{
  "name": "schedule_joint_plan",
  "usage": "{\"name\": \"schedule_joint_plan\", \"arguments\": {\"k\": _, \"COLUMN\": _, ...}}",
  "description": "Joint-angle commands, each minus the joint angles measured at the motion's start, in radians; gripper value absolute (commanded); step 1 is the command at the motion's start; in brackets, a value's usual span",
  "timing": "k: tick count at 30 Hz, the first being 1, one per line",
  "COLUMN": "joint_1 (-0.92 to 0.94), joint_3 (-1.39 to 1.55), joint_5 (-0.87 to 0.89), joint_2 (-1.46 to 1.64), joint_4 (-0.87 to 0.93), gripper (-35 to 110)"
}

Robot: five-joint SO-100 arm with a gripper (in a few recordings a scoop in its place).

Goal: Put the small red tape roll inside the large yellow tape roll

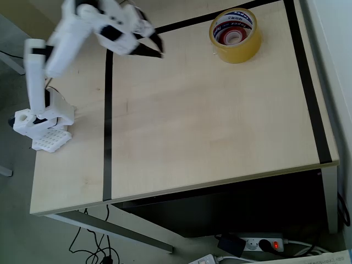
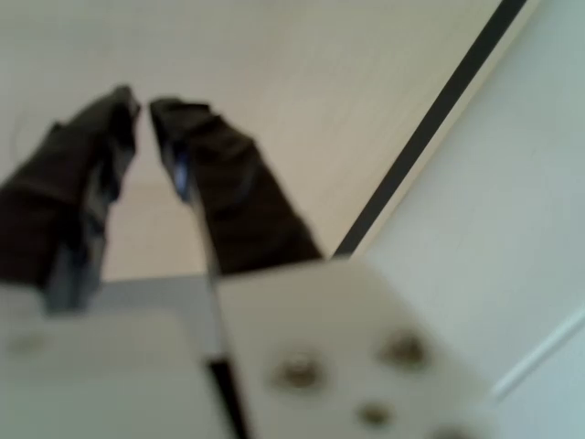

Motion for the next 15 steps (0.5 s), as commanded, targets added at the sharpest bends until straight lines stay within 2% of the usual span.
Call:
{"name": "schedule_joint_plan", "arguments": {"k": 1, "joint_1": -0.012, "joint_3": 0.499, "joint_5": 0.084, "joint_2": 0.620, "joint_4": -0.212, "gripper": 0}}
{"name": "schedule_joint_plan", "arguments": {"k": 4, "joint_1": -0.021, "joint_3": 1.046, "joint_5": 0.086, "joint_2": 1.011, "joint_4": -0.614, "gripper": 0}}
{"name": "schedule_joint_plan", "arguments": {"k": 5, "joint_1": -0.014, "joint_3": 1.169, "joint_5": 0.086, "joint_2": 1.101, "joint_4": -0.698, "gripper": 0}}
{"name": "schedule_joint_plan", "arguments": {"k": 15, "joint_1": 0.066, "joint_3": 1.704, "joint_5": 0.181, "joint_2": 1.463, "joint_4": -0.848, "gripper": 0}}
